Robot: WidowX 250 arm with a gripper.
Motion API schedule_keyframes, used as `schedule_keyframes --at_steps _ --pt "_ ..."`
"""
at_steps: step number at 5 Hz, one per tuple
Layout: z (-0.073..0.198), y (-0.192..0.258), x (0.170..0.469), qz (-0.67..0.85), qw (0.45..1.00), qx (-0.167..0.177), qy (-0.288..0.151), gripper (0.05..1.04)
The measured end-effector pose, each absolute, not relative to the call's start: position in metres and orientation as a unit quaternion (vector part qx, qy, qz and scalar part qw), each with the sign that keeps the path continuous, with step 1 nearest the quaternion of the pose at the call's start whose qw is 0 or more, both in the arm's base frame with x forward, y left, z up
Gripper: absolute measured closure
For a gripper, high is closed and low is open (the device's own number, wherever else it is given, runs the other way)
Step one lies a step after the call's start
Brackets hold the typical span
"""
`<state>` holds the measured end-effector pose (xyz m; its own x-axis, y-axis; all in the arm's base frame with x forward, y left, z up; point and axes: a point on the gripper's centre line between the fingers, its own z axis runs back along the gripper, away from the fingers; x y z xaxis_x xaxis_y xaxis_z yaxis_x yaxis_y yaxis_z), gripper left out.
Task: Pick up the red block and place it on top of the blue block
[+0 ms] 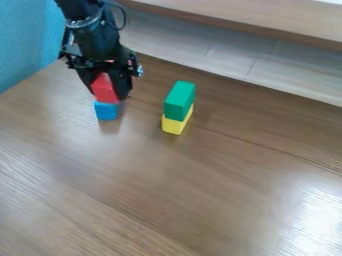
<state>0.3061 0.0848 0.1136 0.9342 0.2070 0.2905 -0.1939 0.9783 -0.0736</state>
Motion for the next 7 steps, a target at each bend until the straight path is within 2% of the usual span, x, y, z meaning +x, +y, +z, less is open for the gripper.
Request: schedule_keyframes --at_steps 3,7 --pt "0.100 0.119 0.330 0.176 0.975 -0.010 -0.137 0.493" --pt "0.078 0.146 0.336 0.231 0.967 -0.001 -0.111 0.493"
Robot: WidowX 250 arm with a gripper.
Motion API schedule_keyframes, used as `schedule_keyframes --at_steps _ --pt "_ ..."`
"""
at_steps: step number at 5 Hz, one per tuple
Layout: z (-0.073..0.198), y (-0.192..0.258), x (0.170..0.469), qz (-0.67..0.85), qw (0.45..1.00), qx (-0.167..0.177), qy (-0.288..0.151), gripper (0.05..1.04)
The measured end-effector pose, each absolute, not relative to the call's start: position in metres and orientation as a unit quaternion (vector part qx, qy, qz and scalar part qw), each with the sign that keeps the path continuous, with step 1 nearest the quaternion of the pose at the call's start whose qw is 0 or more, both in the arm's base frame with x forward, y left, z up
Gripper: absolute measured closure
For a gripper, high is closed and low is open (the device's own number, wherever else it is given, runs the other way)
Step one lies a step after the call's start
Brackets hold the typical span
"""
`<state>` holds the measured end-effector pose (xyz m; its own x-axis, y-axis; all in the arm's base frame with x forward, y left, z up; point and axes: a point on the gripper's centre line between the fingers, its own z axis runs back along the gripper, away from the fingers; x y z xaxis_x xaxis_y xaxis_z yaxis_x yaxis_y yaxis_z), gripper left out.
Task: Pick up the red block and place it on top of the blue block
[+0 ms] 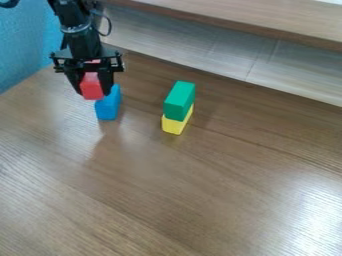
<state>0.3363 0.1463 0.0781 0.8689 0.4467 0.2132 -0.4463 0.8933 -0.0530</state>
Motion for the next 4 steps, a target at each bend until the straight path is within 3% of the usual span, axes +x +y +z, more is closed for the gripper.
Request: schedule_keyframes --at_steps 3,4 --pt "0.0654 0.1519 0.3449 0.239 0.966 0.008 -0.098 0.471" --pt "0.0625 0.1491 0.3474 0.224 0.970 0.005 -0.090 0.396"
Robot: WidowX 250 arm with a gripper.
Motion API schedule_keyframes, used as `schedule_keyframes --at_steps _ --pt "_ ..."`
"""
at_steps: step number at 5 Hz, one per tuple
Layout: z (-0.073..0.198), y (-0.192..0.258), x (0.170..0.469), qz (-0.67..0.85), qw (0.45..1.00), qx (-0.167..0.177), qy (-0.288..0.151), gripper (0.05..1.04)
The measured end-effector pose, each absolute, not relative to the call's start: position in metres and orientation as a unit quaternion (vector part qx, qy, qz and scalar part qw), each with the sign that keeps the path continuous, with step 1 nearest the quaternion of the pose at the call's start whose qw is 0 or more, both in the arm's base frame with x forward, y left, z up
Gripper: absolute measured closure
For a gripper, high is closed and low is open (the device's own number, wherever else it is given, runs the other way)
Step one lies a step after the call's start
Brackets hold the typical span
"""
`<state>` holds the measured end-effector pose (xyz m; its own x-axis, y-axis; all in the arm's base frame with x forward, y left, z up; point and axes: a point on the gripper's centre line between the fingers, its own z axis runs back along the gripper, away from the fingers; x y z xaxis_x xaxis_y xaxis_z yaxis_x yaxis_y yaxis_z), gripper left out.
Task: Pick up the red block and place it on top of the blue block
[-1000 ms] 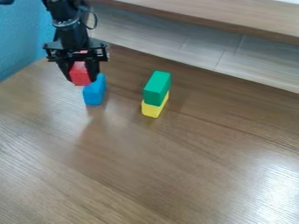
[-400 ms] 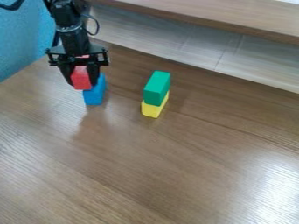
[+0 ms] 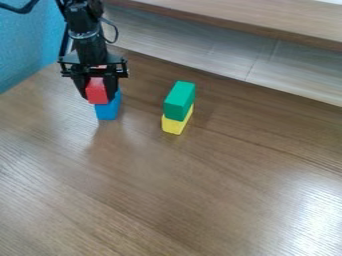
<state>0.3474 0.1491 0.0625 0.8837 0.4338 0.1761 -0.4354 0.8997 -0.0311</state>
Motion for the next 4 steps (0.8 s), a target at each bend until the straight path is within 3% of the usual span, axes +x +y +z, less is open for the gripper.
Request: schedule_keyframes --at_steps 1,3,4 --pt "0.063 0.149 0.349 0.223 0.970 0.006 -0.093 0.124" --pt "0.063 0.143 0.350 0.215 0.973 0.000 -0.089 0.083" --pt "0.077 0.140 0.351 0.216 0.971 -0.003 -0.101 0.083"
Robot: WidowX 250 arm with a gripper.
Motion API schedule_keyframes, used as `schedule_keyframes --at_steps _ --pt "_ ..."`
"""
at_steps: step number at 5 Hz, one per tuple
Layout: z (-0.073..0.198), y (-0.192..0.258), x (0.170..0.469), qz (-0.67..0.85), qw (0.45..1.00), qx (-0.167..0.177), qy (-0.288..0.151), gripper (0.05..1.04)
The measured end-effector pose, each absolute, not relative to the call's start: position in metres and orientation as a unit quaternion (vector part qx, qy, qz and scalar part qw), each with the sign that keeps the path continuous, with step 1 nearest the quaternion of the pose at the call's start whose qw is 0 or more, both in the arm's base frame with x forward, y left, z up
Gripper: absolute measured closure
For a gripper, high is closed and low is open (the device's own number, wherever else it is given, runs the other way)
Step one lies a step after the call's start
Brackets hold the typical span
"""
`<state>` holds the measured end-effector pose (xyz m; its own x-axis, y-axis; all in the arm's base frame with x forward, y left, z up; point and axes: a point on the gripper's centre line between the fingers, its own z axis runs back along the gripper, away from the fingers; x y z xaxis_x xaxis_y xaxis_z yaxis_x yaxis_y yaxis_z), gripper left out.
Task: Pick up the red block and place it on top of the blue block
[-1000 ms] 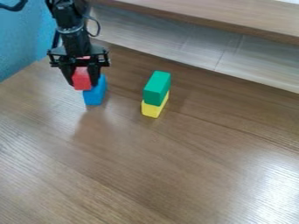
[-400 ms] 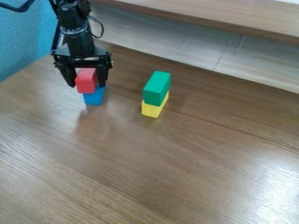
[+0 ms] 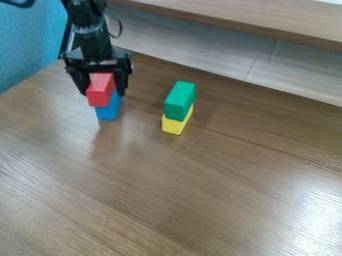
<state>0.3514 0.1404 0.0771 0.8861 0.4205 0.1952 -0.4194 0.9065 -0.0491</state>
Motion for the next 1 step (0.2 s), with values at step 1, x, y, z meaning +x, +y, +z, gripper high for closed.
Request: schedule_keyframes --at_steps 1 --pt "0.0976 0.1401 0.3524 0.215 0.969 -0.001 -0.122 0.083"
